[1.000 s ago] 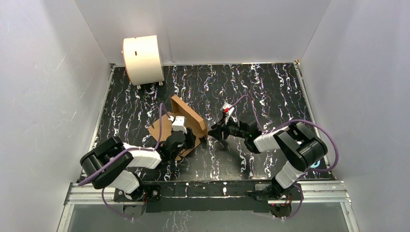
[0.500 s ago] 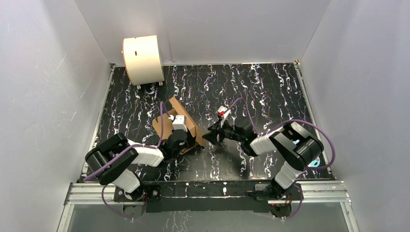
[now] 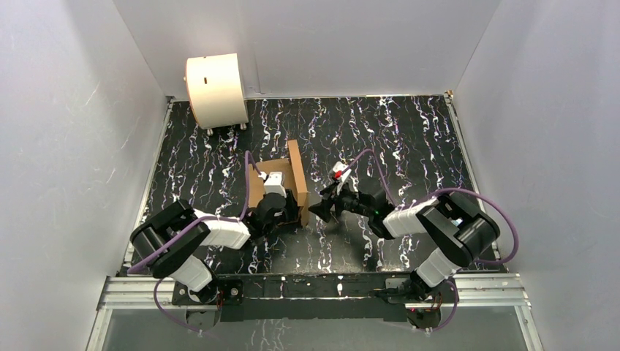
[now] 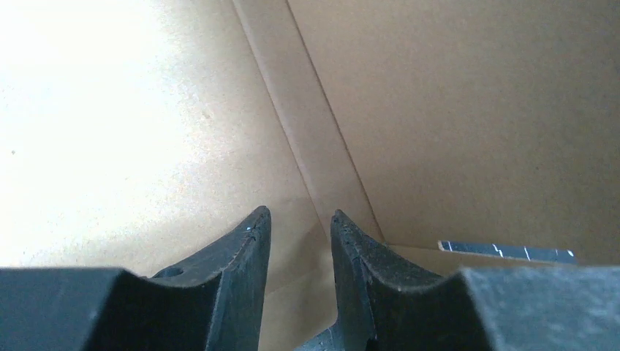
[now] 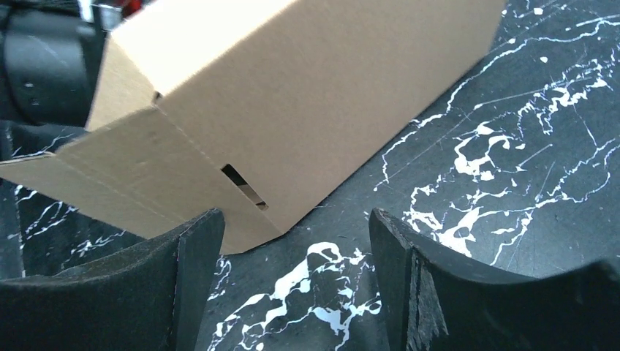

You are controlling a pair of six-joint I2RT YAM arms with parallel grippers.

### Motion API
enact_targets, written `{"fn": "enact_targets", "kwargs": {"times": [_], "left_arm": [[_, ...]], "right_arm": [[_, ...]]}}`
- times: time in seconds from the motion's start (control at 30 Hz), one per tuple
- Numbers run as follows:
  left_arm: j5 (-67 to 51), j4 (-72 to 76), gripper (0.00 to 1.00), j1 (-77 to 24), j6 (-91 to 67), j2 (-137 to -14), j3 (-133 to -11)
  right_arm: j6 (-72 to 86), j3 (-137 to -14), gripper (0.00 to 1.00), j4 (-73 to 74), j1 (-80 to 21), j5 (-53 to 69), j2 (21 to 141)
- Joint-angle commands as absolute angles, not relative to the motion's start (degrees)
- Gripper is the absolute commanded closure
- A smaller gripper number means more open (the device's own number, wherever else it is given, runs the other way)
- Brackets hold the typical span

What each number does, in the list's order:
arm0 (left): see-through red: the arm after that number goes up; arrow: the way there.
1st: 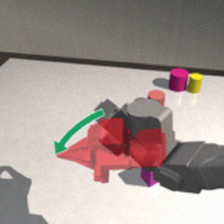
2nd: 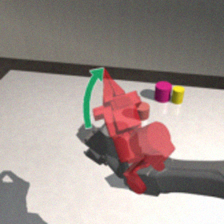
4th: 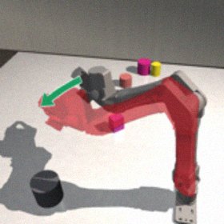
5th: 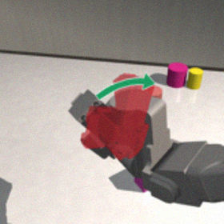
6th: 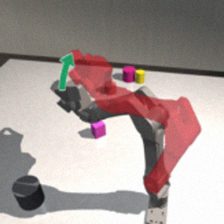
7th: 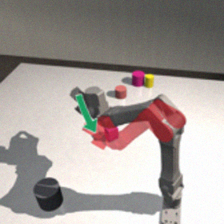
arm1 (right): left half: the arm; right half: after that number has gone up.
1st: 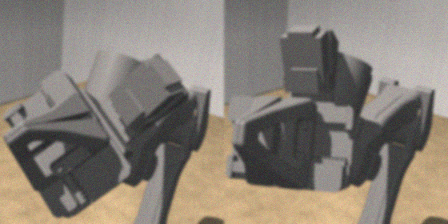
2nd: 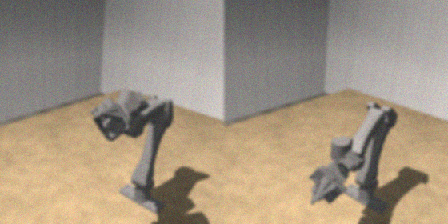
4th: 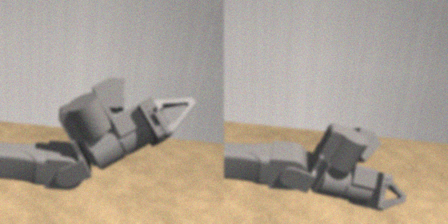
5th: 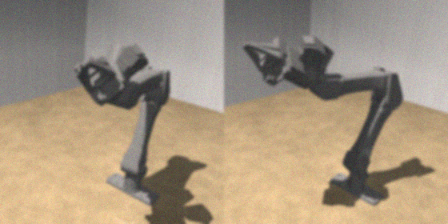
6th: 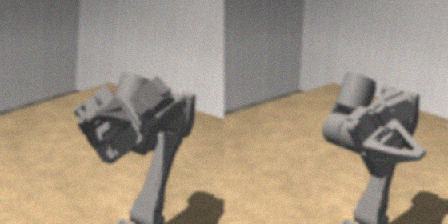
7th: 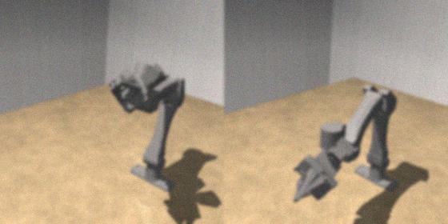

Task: Fold the paper box

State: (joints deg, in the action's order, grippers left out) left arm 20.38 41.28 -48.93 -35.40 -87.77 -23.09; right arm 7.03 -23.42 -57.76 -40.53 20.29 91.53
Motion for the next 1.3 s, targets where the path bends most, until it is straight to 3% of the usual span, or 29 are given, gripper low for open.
{"fn": "enact_targets", "kwargs": {"times": [0.0, 0.27, 0.43, 0.73, 0.97, 1.27], "left_arm": [[19.9, 36.7, 0.66, -48.7, -35.9, -86.9, -25.0], [17.5, 37.0, 0.67, -48.7, -36.3, -89.9, -26.5], [18.2, 35.2, 0.66, -48.4, -35.9, -88.3, -26.8], [13.1, 26.1, 0.57, -41.9, -36.9, -76.6, -26.7], [-4.1, 22.8, 0.47, -27.9, -42.3, -69.5, -29.5], [-24.8, 33.7, 0.42, -19.6, -54.3, -78.2, -38.1]], "right_arm": [[3.7, -24.0, 0.18, -54.6, -40.7, 23.9, 88.0], [7.6, -24.9, 0.18, -60.5, -40.8, 25.3, 91.3], [7.8, -22.1, 0.16, -59.7, -40.8, 20.2, 88.0], [9.4, -24.1, 0.13, -39.5, -41.0, 13.0, 73.9], [11.3, -27.6, 0.1, -27.0, -41.0, 10.6, 67.1], [14.0, -35.0, 0.07, -18.5, -41.0, 10.5, 66.7]]}}
